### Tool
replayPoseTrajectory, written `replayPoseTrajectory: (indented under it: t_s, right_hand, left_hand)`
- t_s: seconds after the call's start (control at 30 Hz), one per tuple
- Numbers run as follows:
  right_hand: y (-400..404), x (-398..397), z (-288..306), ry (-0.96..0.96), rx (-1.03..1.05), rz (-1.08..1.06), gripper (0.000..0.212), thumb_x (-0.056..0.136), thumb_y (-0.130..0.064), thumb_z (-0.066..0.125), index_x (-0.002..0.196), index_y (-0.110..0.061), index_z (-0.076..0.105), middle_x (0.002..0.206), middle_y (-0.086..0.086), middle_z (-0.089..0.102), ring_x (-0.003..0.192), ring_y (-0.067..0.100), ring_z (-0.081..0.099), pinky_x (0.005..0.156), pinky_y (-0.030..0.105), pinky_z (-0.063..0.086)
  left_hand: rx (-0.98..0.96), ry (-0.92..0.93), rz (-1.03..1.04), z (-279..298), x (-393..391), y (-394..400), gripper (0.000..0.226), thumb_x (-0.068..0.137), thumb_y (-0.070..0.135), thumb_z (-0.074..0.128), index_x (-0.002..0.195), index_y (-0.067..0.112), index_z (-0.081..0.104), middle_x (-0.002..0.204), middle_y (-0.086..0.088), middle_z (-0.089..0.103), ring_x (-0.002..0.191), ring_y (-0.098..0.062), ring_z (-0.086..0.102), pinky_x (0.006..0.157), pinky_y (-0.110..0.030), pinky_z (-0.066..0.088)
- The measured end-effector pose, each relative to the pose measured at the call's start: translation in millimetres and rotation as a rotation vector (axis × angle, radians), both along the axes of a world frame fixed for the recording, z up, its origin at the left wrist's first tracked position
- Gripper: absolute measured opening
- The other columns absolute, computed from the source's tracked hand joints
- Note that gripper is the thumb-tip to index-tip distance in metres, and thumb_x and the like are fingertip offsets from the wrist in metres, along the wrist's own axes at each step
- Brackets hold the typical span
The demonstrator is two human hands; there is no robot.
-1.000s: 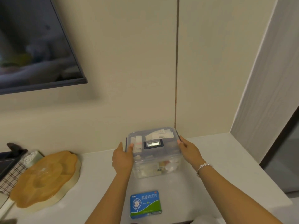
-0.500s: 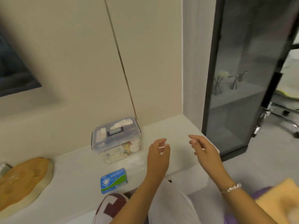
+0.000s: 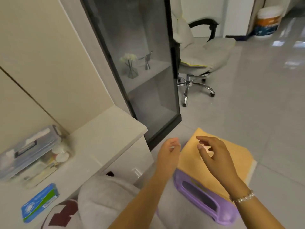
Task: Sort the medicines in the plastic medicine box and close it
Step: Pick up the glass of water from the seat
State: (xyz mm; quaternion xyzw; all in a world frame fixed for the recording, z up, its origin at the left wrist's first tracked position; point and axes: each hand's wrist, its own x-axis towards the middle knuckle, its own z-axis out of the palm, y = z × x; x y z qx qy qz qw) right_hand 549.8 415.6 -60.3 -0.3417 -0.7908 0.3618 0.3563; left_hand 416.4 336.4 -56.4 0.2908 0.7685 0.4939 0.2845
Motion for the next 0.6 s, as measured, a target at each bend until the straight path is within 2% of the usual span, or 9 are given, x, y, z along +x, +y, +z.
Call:
replayPoseTrajectory:
  t_s: [0.03, 0.1, 0.23, 0.3, 0.4, 0.47, 0.5, 0.53, 0.6]
  right_hand:
    - [5, 9, -10, -0.022, 0.0, -0.029, 0.025, 0.087, -0.016, 0.058, 0.112, -0.019, 0.063, 0.105, 0.0, 0.065, 0.1, 0.019, 0.055, 0.087, 0.032, 0.043]
    - [14, 24, -30, -0.059, -0.024, -0.074, 0.029, 0.087, -0.018, 0.06, 0.115, -0.018, 0.061, 0.115, 0.003, 0.062, 0.108, 0.025, 0.052, 0.093, 0.029, 0.037]
    - [34, 41, -70, -0.121, -0.134, -0.144, 0.042, 0.085, -0.026, 0.062, 0.126, -0.021, 0.052, 0.126, 0.006, 0.053, 0.116, 0.024, 0.043, 0.093, 0.021, 0.026]
    - [42, 44, -86, -0.121, -0.201, -0.161, 0.051, 0.084, -0.03, 0.063, 0.131, -0.022, 0.046, 0.13, 0.006, 0.047, 0.12, 0.022, 0.039, 0.097, 0.027, 0.032]
    - [52, 43, -103, -0.114, -0.308, -0.152, 0.066, 0.082, -0.032, 0.065, 0.139, -0.022, 0.034, 0.139, 0.006, 0.038, 0.128, 0.022, 0.034, 0.103, 0.043, 0.039]
    - [61, 42, -113, -0.102, -0.365, -0.131, 0.073, 0.081, -0.032, 0.067, 0.142, -0.021, 0.029, 0.143, 0.005, 0.035, 0.13, 0.022, 0.034, 0.105, 0.043, 0.038]
    - [64, 41, -116, -0.083, -0.394, -0.109, 0.073, 0.08, -0.031, 0.068, 0.142, -0.021, 0.029, 0.143, 0.002, 0.037, 0.129, 0.02, 0.036, 0.105, 0.039, 0.038]
    - [68, 41, -119, -0.053, -0.424, -0.08, 0.071, 0.079, -0.031, 0.068, 0.139, -0.023, 0.032, 0.14, -0.006, 0.041, 0.126, 0.014, 0.041, 0.103, 0.03, 0.04]
    - [75, 40, -122, -0.006, -0.467, -0.026, 0.062, 0.078, -0.03, 0.07, 0.131, -0.035, 0.037, 0.124, -0.029, 0.046, 0.108, -0.004, 0.049, 0.087, 0.005, 0.04]
  left_hand:
    - [-0.016, -0.028, -0.034, -8, 8, 7, 0.028, 0.09, 0.019, 0.049, 0.117, 0.02, 0.058, 0.118, 0.001, 0.06, 0.109, -0.017, 0.058, 0.098, -0.035, 0.046]
    - [-0.03, -0.127, -0.088, -24, 18, 22, 0.029, 0.092, 0.016, 0.049, 0.12, 0.016, 0.055, 0.121, -0.005, 0.058, 0.108, -0.021, 0.057, 0.097, -0.038, 0.048]
    - [-0.106, -0.295, -0.181, -52, 30, 46, 0.039, 0.094, 0.014, 0.047, 0.133, 0.017, 0.044, 0.127, -0.001, 0.046, 0.106, -0.014, 0.05, 0.084, -0.029, 0.048]
    - [-0.142, -0.311, -0.226, -63, 30, 58, 0.046, 0.094, 0.016, 0.048, 0.139, 0.02, 0.038, 0.128, 0.005, 0.041, 0.107, -0.011, 0.048, 0.083, -0.027, 0.047]
    - [-0.142, -0.374, -0.294, -76, 28, 75, 0.051, 0.094, 0.009, 0.047, 0.142, 0.02, 0.031, 0.119, 0.013, 0.043, 0.09, 0.002, 0.05, 0.074, -0.019, 0.046]
    - [-0.133, -0.367, -0.373, -83, 25, 83, 0.048, 0.094, 0.003, 0.047, 0.135, 0.026, 0.036, 0.121, 0.014, 0.041, 0.089, 0.005, 0.05, 0.069, -0.014, 0.045]
    - [-0.119, -0.347, -0.427, -85, 24, 86, 0.045, 0.093, 0.001, 0.047, 0.125, 0.032, 0.041, 0.118, 0.016, 0.043, 0.089, 0.006, 0.052, 0.067, -0.011, 0.045]
    - [-0.105, -0.325, -0.481, -85, 23, 90, 0.044, 0.091, -0.001, 0.049, 0.115, 0.035, 0.044, 0.112, 0.016, 0.047, 0.087, 0.006, 0.055, 0.064, -0.009, 0.044]
    - [-0.087, -0.315, -0.55, -87, 21, 96, 0.039, 0.083, 0.0, 0.052, 0.114, 0.023, 0.047, 0.1, 0.01, 0.051, 0.08, 0.006, 0.056, 0.061, -0.007, 0.041]
